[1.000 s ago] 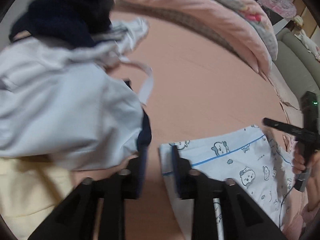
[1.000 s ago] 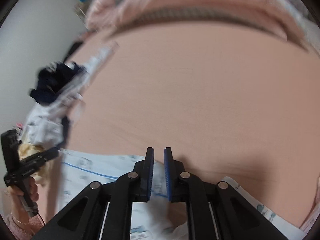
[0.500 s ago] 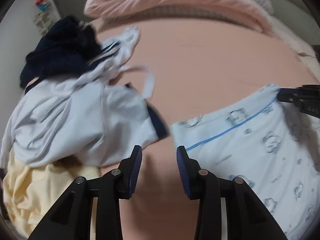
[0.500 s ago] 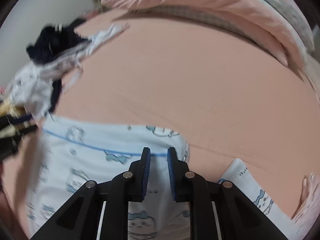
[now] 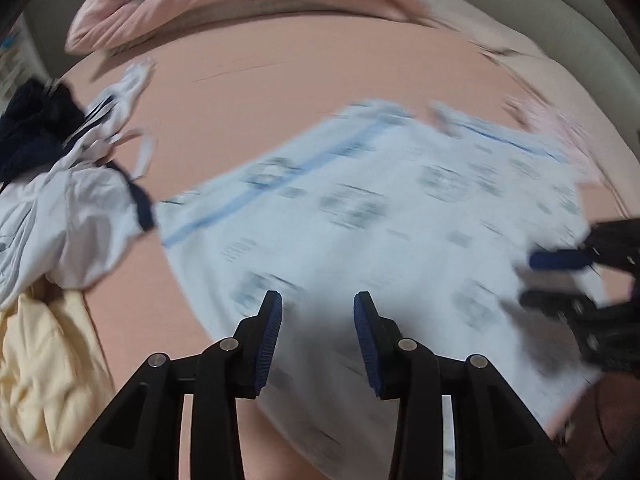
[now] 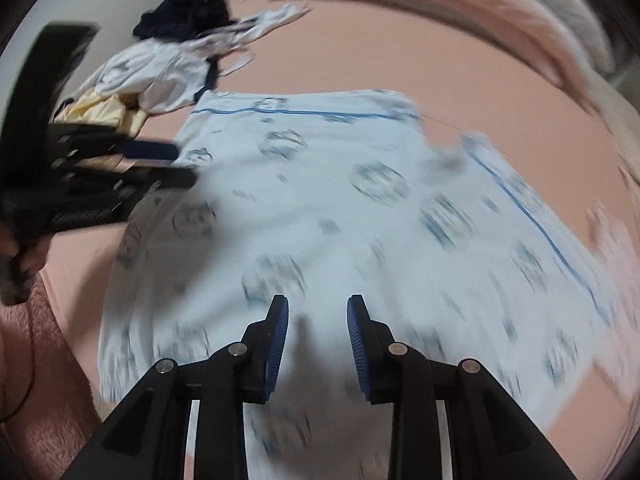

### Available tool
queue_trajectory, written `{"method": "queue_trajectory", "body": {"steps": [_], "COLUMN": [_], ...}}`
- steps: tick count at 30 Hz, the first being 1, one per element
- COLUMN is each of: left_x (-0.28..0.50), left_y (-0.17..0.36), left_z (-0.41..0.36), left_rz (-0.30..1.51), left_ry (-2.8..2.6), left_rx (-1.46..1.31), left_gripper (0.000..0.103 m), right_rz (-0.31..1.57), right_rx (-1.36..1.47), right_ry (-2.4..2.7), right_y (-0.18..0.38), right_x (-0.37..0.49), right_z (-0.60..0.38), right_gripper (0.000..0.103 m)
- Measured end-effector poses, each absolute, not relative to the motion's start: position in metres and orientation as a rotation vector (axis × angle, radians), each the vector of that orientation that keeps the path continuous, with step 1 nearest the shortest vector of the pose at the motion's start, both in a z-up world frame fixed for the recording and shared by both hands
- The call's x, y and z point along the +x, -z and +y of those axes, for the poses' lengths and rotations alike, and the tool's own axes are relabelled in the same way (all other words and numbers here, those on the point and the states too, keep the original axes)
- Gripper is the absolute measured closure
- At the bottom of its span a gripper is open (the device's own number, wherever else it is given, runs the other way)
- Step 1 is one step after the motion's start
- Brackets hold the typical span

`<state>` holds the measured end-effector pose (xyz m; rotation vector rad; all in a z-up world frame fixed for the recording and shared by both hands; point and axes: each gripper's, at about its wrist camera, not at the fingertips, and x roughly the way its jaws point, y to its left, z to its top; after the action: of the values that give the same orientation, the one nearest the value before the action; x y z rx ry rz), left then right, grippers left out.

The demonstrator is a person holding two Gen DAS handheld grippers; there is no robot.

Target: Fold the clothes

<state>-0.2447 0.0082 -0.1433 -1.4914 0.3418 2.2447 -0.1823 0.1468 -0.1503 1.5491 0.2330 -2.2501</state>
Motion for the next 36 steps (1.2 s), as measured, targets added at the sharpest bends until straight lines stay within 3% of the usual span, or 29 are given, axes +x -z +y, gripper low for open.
{"method": "queue_trajectory", "body": {"steps": [3,6,10,14,19,23,27,30,33,36], "left_x": [-0.215,-0.191,-0.162,-0.145,-0.124,-0.121,-0.11,-0.107,-0.102,-0.105], "left_y": [0.149,0.165,0.179,0.177,0.162,0.183,0.182,0.17,0.157,0.164], "left_z": [0.04,0.059,0.049,0.016,0.007,0.019,0.008,0.002,0.027,0.077], "left_rz": [0.414,0.469,0.523,0.412,0.136,0.268,0.373,0.264,0.291,0.325], "left_ry": [-2.152,-2.105,-2.167,-2.228,-2.212,-2.249,-2.296,-2.318,-2.306,-2.209], "left_rx": [-1.501,-1.586,-1.65,-1.727,-1.585,-1.691,-1.765,-1.73,-1.59,-1.54], "left_gripper": [0.069,0.069,0.068,0.066,0.066,0.065,0.062,0.062,0.062,0.062], "right_rz": [0.148,0.176,0.065,0.152,0.028,0.182,0.066,0.062,0.026,0.173], "right_rx": [1.622,1.676,1.651,1.644,1.493,1.568,1.596,1.56,1.429,1.325], "right_ry": [2.286,2.323,2.39,2.486,2.49,2.452,2.568,2.63,2.583,2.488], "right_y": [0.164,0.181,0.183,0.179,0.164,0.189,0.187,0.178,0.165,0.159], "right_x": [-0.154,-0.127,-0.1,-0.081,-0.066,-0.064,-0.055,-0.043,-0.031,-0.025], "right_z": [0.18,0.215,0.25,0.266,0.259,0.24,0.285,0.301,0.286,0.241], "right_gripper": [0.073,0.073,0.07,0.07,0.069,0.07,0.071,0.069,0.069,0.069]}}
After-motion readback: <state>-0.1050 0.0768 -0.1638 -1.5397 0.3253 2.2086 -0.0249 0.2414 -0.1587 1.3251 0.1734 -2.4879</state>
